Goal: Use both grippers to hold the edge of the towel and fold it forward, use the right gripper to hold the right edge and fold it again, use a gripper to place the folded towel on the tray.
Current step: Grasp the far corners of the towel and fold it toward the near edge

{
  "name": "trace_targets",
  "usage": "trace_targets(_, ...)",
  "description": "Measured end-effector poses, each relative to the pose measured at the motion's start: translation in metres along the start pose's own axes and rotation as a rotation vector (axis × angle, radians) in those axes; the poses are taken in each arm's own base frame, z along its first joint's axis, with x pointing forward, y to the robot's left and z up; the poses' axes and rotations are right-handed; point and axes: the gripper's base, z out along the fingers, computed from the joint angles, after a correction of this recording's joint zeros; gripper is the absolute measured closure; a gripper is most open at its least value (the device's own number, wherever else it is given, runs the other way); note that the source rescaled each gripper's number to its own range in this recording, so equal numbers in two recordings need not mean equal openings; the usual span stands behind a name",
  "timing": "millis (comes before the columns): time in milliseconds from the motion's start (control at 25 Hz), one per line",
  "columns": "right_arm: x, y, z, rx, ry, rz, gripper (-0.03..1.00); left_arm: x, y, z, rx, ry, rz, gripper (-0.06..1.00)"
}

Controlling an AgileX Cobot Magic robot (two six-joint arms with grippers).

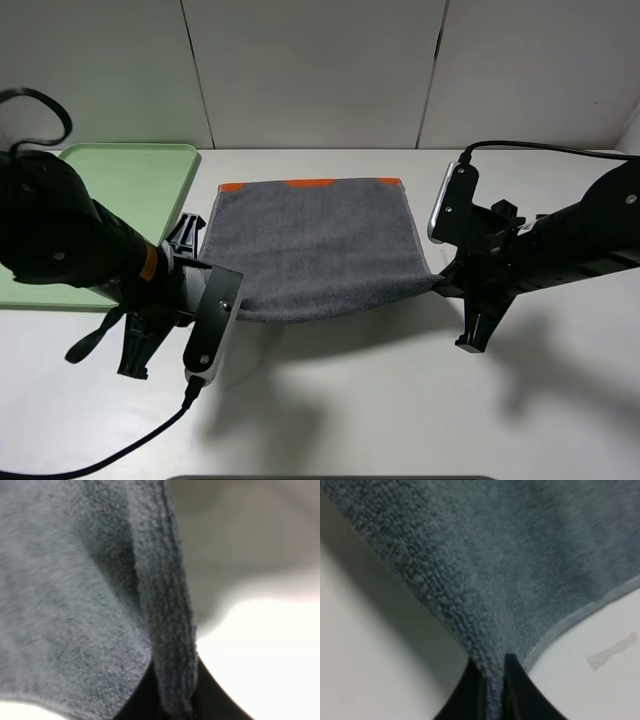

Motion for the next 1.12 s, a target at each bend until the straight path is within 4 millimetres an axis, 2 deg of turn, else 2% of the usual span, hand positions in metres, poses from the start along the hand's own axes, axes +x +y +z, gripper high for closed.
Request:
trace_targets(440, -0.011, 0.005, -0.043, -0.036, -0.1, 0.065, 0.96, 0.008, 0.002, -0.045, -0.076, -0.001, -0.16, 0.94)
trace_targets(640, -0.012, 0.006, -0.061, -0.032, -0.12, 0.1, 0.96, 0.004, -0.002, -0.062, -0.107, -0.027, -0.181, 0.94)
trace_targets(880, -0.007, 0.01, -0.064, -0.062, -0.066, 0.15, 0.97, -0.002, -0.01, -0.074, -0.105, -0.041, -0.223, 0.94)
trace_targets(1120, -0.009, 0.007, -0.066, -0.049, -0.066, 0.184, 0.97, -0.002, -0.011, -0.078, -0.106, -0.049, -0.292, 0.94)
